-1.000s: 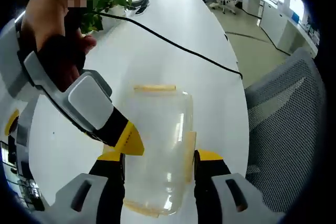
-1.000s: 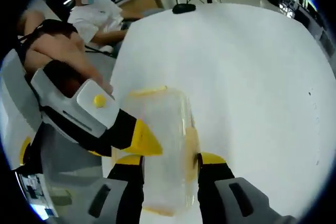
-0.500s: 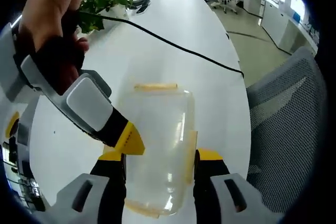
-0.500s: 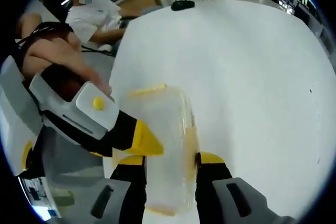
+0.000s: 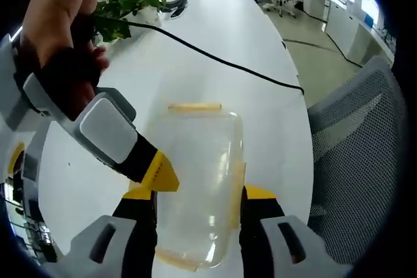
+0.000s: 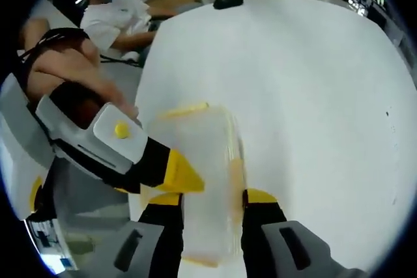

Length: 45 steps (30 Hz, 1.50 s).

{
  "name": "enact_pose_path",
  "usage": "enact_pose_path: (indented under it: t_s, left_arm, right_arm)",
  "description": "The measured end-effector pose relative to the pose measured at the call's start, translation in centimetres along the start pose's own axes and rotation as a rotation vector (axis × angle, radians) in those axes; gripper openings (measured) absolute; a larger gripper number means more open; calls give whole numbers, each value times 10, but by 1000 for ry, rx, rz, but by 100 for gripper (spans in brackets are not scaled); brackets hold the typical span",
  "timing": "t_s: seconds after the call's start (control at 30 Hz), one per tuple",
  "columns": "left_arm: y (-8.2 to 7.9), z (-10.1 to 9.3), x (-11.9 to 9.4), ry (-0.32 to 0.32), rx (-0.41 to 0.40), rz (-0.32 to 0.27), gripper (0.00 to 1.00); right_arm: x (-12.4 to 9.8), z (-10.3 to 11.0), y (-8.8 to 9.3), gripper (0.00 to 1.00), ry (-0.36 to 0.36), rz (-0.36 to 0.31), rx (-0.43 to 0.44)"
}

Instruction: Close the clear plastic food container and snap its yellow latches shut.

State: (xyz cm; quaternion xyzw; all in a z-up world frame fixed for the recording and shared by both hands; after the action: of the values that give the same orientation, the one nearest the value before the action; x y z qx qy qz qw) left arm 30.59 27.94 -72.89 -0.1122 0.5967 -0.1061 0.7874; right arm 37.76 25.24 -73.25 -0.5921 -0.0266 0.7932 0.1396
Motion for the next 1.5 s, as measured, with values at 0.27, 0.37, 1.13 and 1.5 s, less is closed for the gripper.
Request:
enact_pose_path:
  t_s: [0.27, 0.37, 1.13, 1.5]
  left_arm:
    - [-1, -1, 0, -2, -1, -8, 50]
    - [-2, -1, 0, 1, 11, -9, 50]
    - [-6, -19, -11, 139, 9, -74, 99]
    - [8, -6, -16, 191, -57, -59, 96]
  right_arm:
    - [-1, 3, -2, 34, 31, 27, 9]
    - [-3, 5, 0, 35, 42, 18, 10]
    - [-5, 18, 7, 90, 89, -90, -84]
    - [-12, 37, 26, 88, 174, -152, -161]
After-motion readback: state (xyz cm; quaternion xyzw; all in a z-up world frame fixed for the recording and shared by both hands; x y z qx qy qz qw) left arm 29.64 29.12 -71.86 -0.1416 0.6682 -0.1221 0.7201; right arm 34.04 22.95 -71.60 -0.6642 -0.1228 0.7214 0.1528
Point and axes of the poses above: the point that each gripper's makers call its tool centre point, and the gripper's own axes: x roughly forward along the fingers, z roughly to its left, y roughly out of its underside, the point moved 5 cm from there along -x, roughly backward along the fingers, and after that the axes turned 7 degrees about z, right-handed, at the moved point
